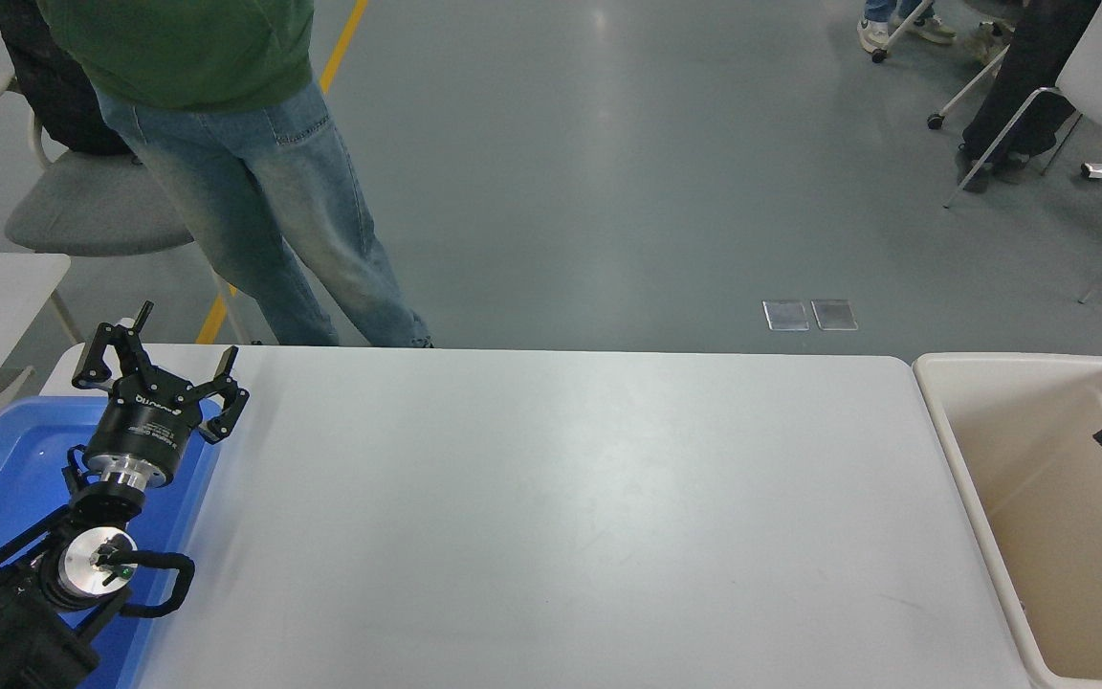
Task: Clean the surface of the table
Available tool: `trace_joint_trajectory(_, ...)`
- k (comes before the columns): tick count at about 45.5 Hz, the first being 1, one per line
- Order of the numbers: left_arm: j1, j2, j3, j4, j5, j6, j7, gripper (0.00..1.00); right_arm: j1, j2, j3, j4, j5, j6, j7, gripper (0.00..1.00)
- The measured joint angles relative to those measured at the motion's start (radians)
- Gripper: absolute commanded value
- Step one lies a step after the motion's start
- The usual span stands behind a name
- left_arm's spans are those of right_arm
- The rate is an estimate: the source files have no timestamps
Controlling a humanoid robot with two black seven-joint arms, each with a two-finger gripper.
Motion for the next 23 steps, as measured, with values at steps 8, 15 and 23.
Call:
trace_joint_trajectory(8,0.001,0.000,0.000,0.000,0.000,0.000,0.000,0.99,0.006,0.000,0.012,0.000,0.076,0.000,0.002,1.00)
trace_joint_trajectory(15,0.001,0.000,0.000,0.000,0.000,0.000,0.000,0.99,0.009,-0.005,0.029,0.014,0.192,0.018,0.007,1.00)
trace_joint_trajectory(23,0.000,0.000,0.000,0.000,0.000,0.000,0.000,0.99,-0.002,-0.079,0.230,0.157,0.266,0.078,0.010,1.00)
